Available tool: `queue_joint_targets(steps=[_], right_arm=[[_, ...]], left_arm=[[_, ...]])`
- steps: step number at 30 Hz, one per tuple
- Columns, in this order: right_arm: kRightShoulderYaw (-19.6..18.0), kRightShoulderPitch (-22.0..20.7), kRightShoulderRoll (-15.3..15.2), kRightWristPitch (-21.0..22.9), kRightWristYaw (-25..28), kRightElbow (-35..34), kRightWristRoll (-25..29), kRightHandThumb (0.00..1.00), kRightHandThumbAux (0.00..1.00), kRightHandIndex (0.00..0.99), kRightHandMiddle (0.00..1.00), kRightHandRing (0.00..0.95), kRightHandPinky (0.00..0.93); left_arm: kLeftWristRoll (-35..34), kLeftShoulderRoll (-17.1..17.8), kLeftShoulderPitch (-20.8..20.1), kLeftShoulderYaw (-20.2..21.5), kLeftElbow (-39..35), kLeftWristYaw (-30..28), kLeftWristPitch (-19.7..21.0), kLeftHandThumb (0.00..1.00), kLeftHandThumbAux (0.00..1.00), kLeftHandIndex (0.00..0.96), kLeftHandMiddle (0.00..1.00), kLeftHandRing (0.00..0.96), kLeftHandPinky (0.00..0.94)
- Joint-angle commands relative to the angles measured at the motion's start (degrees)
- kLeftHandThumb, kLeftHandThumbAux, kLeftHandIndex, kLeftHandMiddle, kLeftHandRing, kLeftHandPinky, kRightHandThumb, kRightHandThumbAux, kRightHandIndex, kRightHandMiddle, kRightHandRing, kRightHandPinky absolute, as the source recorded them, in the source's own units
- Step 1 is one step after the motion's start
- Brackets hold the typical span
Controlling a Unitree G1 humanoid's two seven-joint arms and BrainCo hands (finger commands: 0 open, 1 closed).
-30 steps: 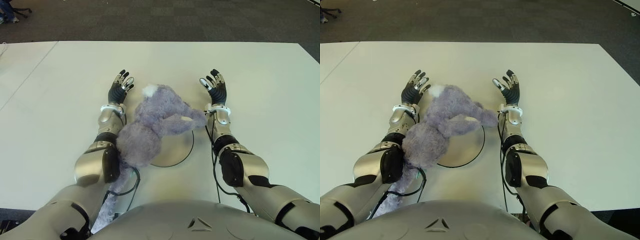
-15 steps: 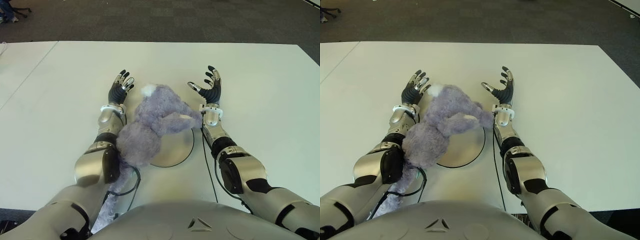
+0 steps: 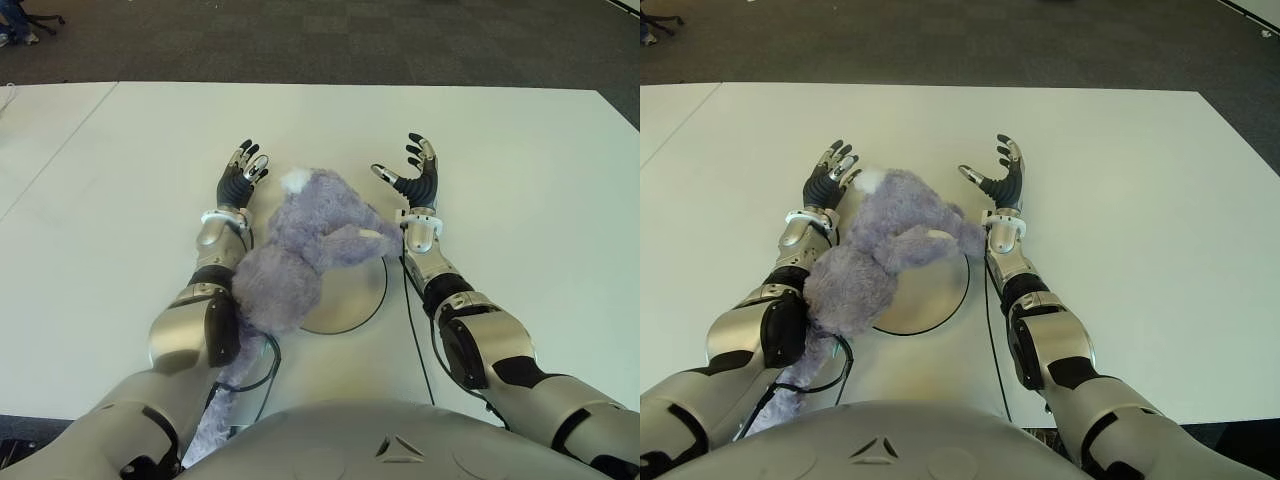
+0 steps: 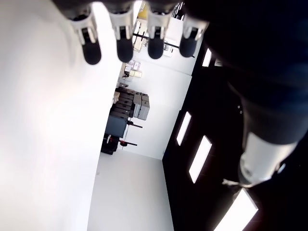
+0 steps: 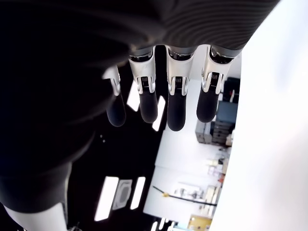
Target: Put the doll into the plate.
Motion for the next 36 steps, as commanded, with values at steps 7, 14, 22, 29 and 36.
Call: queue_joint_targets(steps=[7,14,22,29,36], right_arm=[[-11.97,18.07,1.41,3.0,20.95,10.27,14.32,0.0,0.736,0.235,0.262,0.242,0.24],[-15.1,17.9,1.92,2.78,26.77,10.15,17.75,0.0,0.713,0.25,0.284,0.265,0.251],[-16.35,17.84,1.99,2.98,28.08,10.21,17.7,0.0,0.687,0.255,0.287,0.261,0.229],[-17.11,17.87,2.05,2.74,28.91,10.18,17.59,0.0,0.678,0.26,0.291,0.259,0.24],[-17.7,17.83,2.32,2.26,29.2,10.15,17.5,0.0,0.69,0.261,0.304,0.273,0.245]], left_arm=[[-0.2,-2.26,13.62,0.49,8.31,-0.19,7.36,0.0,0.676,0.048,0.073,0.083,0.114],[-0.43,-2.37,13.49,0.74,8.33,0.17,7.54,0.0,0.68,0.059,0.08,0.089,0.12],[-0.35,-2.37,13.52,0.67,8.33,0.14,7.42,0.0,0.663,0.062,0.081,0.089,0.117],[-0.23,-2.35,13.53,0.56,8.33,0.13,7.35,0.0,0.667,0.061,0.082,0.09,0.12],[-0.26,-2.34,13.52,0.59,8.34,0.07,7.36,0.0,0.678,0.066,0.084,0.093,0.119]])
